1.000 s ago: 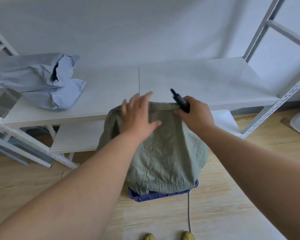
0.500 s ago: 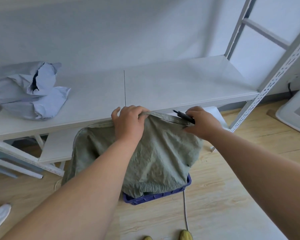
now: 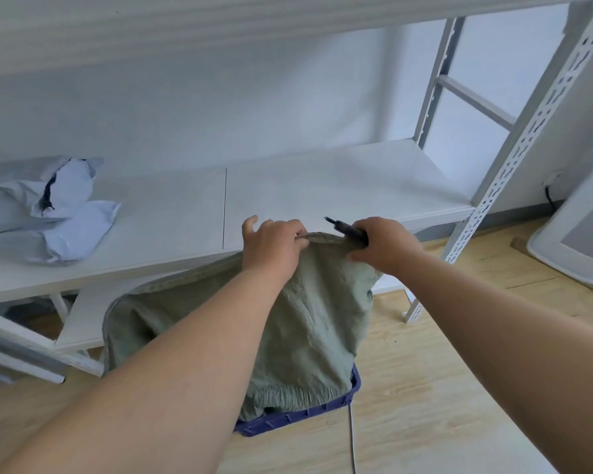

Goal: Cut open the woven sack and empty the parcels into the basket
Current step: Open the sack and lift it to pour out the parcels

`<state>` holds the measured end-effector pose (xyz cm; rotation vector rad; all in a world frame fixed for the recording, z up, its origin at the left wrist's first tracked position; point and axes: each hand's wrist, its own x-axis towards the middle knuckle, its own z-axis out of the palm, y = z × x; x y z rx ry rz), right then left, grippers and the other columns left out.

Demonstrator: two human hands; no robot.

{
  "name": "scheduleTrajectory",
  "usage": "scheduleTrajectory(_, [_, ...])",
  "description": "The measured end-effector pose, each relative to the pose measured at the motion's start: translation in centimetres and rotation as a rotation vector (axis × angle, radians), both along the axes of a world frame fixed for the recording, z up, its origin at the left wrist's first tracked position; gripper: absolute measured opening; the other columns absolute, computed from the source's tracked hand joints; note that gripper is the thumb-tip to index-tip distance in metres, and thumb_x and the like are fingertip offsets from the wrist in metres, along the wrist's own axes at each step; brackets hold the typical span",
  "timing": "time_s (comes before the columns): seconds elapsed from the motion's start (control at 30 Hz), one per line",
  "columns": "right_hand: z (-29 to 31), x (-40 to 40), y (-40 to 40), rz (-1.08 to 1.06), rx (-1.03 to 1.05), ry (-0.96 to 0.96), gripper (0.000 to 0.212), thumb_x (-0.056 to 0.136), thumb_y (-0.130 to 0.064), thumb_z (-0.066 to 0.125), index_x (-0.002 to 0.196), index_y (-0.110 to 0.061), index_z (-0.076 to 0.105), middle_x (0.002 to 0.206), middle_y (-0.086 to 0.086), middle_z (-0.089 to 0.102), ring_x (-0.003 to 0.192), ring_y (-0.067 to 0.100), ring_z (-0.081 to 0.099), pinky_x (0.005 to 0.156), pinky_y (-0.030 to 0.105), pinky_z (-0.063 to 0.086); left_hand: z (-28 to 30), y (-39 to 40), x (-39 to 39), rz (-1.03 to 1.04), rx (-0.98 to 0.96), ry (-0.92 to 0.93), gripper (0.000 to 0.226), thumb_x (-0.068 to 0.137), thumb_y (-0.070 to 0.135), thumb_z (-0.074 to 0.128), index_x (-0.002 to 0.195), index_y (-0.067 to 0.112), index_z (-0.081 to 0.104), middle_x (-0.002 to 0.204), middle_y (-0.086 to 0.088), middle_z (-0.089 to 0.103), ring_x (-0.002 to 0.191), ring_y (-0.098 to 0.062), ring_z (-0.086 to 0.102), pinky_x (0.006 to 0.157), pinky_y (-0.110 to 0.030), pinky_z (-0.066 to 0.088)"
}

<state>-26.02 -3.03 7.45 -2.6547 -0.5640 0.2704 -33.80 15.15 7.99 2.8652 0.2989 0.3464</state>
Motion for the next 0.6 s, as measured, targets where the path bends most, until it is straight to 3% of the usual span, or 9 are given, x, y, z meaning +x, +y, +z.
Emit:
scheduleTrajectory(0.07, [-0.5,1.2,-2.2,-0.035,-0.136,-0.021,0.009,0.077,-0.024,0.065,0.084,-0.021,0.062,0.084,0.0,0.056,0.077,0.023,0.059,0.061,0.033,0.048,-0.5,0.2,-0.3,0.023,0.037,-0.001,0.015,0.096,0.035,0.052,0.105,0.028,0.062,0.1,0.008,0.067,0.107,-0.016,0.056,0.112,-0.041,0.013])
scheduleTrajectory(0.17, [-1.8,2.0,-4.3,-0.158,-0.024,-0.027,0.004,0.084,-0.022,0.057,0.086,-0.022,0.06,0.078,0.001,0.062,0.074,0.025,0.061,0.057,0.03,0.044,-1.7,0.6,-0.9,-0.015,0.198,0.149,0.025,0.093,0.032,0.058,0.118,0.029,0.054,0.114,0.008,0.061,0.113,-0.018,0.054,0.11,-0.043,0.02])
scheduleTrajectory(0.23, [-2.4,2.4,-4.3,-0.22,0.065,-0.001,0.006,0.086,-0.021,0.053,0.09,-0.021,0.058,0.079,0.003,0.062,0.072,0.024,0.06,0.058,0.031,0.046,-2.2,1.3,-0.9,0.034,0.235,0.205,0.026,0.094,0.019,0.055,0.119,0.025,0.054,0.117,0.002,0.06,0.109,-0.024,0.056,0.091,-0.039,0.036])
scheduleTrajectory(0.27, [-2.5,2.5,-4.0,-0.222,0.087,0.016,0.006,0.087,-0.021,0.053,0.091,-0.02,0.058,0.08,0.004,0.062,0.072,0.024,0.059,0.058,0.031,0.046,-2.1,1.6,-0.7,0.088,0.201,0.187,0.024,0.093,0.013,0.051,0.115,0.022,0.056,0.114,-0.001,0.06,0.103,-0.027,0.057,0.079,-0.035,0.039])
scheduleTrajectory(0.33, [-1.8,2.6,-3.1,-0.239,0.142,-0.007,0.01,0.087,-0.02,0.052,0.093,-0.02,0.059,0.083,0.004,0.063,0.074,0.025,0.058,0.058,0.031,0.044,-1.4,1.8,0.1,0.237,0.064,0.095,0.024,0.092,0.008,0.045,0.107,0.02,0.06,0.11,-0.005,0.062,0.096,-0.03,0.058,0.069,-0.032,0.036])
scheduleTrajectory(0.4, [-0.6,2.6,-2.0,-0.315,0.325,-0.121,0.015,0.087,-0.019,0.048,0.096,-0.021,0.06,0.081,0.002,0.062,0.073,0.026,0.057,0.058,0.033,0.045,-0.3,1.9,0.8,0.384,-0.096,-0.077,0.026,0.094,0.009,0.042,0.109,0.019,0.061,0.114,-0.005,0.061,0.099,-0.03,0.058,0.069,-0.032,0.036])
scheduleTrajectory(0.47, [0.3,3.0,-1.0,-0.334,0.452,-0.156,0.016,0.088,-0.019,0.047,0.097,-0.022,0.06,0.08,0.0,0.062,0.071,0.024,0.057,0.058,0.032,0.045,0.0,2.2,1.5,0.418,-0.138,-0.185,0.024,0.095,0.01,0.042,0.11,0.016,0.059,0.117,-0.007,0.059,0.101,-0.031,0.056,0.07,-0.033,0.036])
scheduleTrajectory(0.6, [0.2,3.4,0.4,-0.217,0.33,-0.044,0.012,0.087,-0.022,0.053,0.094,-0.019,0.062,0.077,-0.001,0.059,0.078,0.026,0.061,0.057,0.03,0.043,-0.3,3.3,2.1,0.373,-0.103,-0.131,0.026,0.093,0.008,0.041,0.106,0.017,0.062,0.111,-0.009,0.062,0.1,-0.033,0.056,0.071,-0.035,0.04])
